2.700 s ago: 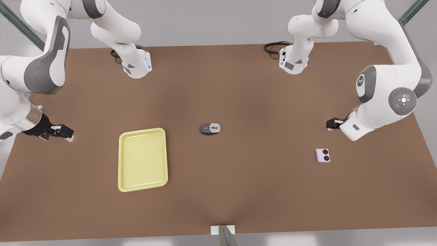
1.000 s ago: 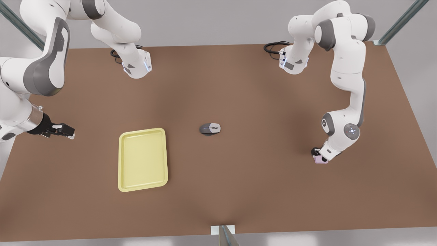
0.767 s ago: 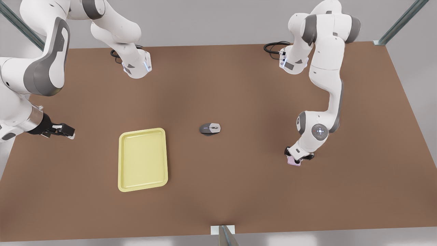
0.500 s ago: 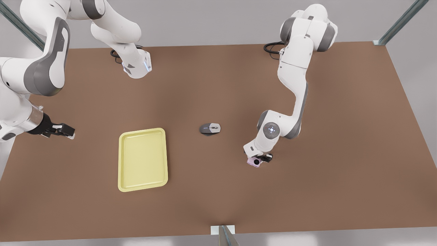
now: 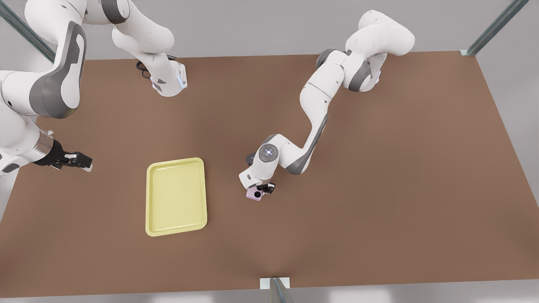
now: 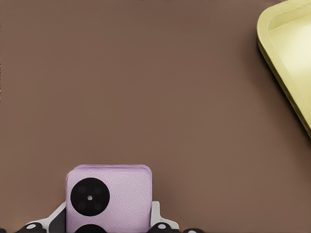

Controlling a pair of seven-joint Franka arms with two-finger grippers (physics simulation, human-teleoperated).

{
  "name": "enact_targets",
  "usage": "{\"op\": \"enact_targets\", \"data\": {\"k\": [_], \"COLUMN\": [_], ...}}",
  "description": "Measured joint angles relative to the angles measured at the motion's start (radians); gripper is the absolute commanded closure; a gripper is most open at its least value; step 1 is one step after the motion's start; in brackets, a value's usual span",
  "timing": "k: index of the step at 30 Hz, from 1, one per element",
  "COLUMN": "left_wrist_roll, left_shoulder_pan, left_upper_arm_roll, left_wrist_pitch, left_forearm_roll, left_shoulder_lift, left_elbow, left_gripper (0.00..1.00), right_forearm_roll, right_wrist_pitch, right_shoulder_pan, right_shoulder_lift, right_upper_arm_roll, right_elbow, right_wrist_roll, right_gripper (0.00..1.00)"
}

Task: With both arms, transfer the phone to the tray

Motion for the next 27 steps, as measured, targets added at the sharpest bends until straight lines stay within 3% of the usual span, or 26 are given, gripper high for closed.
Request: {"op": "enact_targets", "data": {"k": [4, 6, 11, 16, 20, 21, 24, 27], "left_wrist_roll": [-0.122, -0.171, -0.28, -0.274, -0.151, -0.117, -0.024, 0.058], "left_shoulder_pan": [-0.005, -0.01, -0.021, 0.111, 0.35, 0.404, 0.586, 0.623], "left_upper_arm_roll": [-0.014, -0.016, -0.008, 0.124, 0.158, 0.147, -0.046, -0.085], "left_wrist_pitch": [0.038, 0.058, 0.064, -0.23, -0.526, -0.58, -0.657, -0.702], "left_forearm_roll": [-0.001, -0.003, -0.003, 0.005, 0.006, 0.008, 0.086, 0.155], "left_shoulder_lift": [0.028, 0.036, -0.015, -0.235, -0.465, -0.571, -0.918, -0.976], "left_elbow": [0.004, 0.005, 0.004, -0.011, -0.025, -0.112, -0.427, -0.507], "left_gripper": [0.18, 0.0, 0.0, 0.0, 0.0, 0.0, 0.0, 0.0], "right_forearm_roll": [0.0, 0.001, 0.0, -0.002, -0.005, 0.011, 0.04, 0.061], "right_wrist_pitch": [0.0, 0.0, 0.0, 0.011, 0.015, 0.014, 0.001, -0.017], "right_shoulder_pan": [0.0, 0.0, 0.0, 0.018, 0.246, 0.312, 0.438, 0.483], "right_shoulder_lift": [0.0, 0.0, 0.001, 0.002, 0.007, 0.008, 0.001, 0.031], "right_upper_arm_roll": [0.0, 0.0, 0.0, 0.006, 0.014, 0.016, 0.02, 0.04], "right_elbow": [0.0, 0.0, 0.0, 0.001, 0.001, 0.0, 0.001, 0.007], "right_wrist_roll": [0.0, 0.0, 0.0, 0.001, 0.002, 0.005, 0.023, 0.045], "right_gripper": [0.0, 0.0, 0.0, 0.0, 0.0, 0.0, 0.0, 0.0]}}
